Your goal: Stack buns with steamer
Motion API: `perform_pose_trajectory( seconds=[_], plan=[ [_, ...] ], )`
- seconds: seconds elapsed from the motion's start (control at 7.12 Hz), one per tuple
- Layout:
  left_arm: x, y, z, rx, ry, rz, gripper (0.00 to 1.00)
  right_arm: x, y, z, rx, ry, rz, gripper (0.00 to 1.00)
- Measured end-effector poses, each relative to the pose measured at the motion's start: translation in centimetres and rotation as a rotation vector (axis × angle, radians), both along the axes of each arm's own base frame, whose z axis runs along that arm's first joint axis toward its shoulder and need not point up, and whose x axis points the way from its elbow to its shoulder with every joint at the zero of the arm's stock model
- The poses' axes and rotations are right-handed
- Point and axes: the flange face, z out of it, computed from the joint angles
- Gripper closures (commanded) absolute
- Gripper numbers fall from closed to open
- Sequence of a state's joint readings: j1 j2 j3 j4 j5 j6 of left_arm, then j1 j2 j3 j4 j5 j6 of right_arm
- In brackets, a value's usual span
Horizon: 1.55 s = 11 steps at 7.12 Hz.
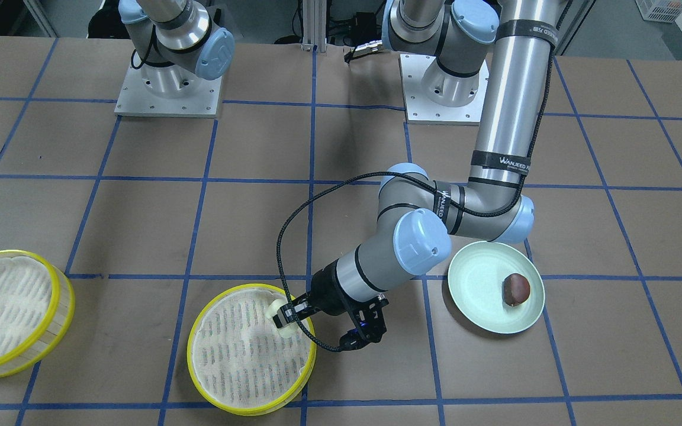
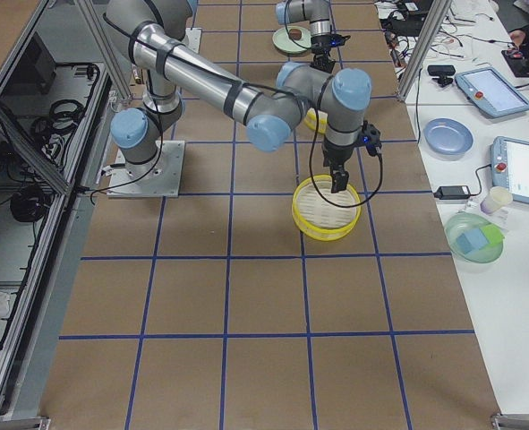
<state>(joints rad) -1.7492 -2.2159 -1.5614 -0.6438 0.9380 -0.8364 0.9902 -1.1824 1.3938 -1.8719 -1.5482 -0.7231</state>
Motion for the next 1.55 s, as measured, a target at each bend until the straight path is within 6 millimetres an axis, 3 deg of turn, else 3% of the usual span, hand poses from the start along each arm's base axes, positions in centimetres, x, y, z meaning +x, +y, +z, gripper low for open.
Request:
perform_pose_trajectory(
  seconds=[0.28,0.42,0.7,0.98,1.12,1.26,1.55],
  plan=[
    [-0.3,-0.2,0.2,-0.016,0.003,-0.001,0.05,-2.5,-2.5,-5.7,-0.023,0.04,0.017,0.0],
    [-0.4,-0.5,1.0,-0.028,0.007,0.007,0.0,-3.1,-3.0,-8.2,-0.003,0.05,0.016,0.03],
    [-0.6,-1.0,2.3,-0.034,0.021,0.032,0.0,-3.6,-3.4,-12.3,0.043,0.038,0.018,0.19],
    [-0.7,-1.2,2.1,-0.034,0.021,0.029,0.0,-3.2,-2.8,-14.4,0.071,0.028,0.017,0.41],
    [-0.7,-1.2,2.1,-0.048,0.012,0.014,0.0,-3.0,-2.3,-15.3,0.081,0.027,0.015,0.58],
    [-0.5,-1.3,1.9,-0.071,-0.016,-0.005,0.0,-2.9,-2.1,-15.7,0.081,0.031,0.011,0.77],
    [0.0,-1.3,3.1,-0.112,-0.071,-0.029,0.0,-3.0,-1.8,-16.2,0.087,0.036,-0.005,1.0]
  ],
)
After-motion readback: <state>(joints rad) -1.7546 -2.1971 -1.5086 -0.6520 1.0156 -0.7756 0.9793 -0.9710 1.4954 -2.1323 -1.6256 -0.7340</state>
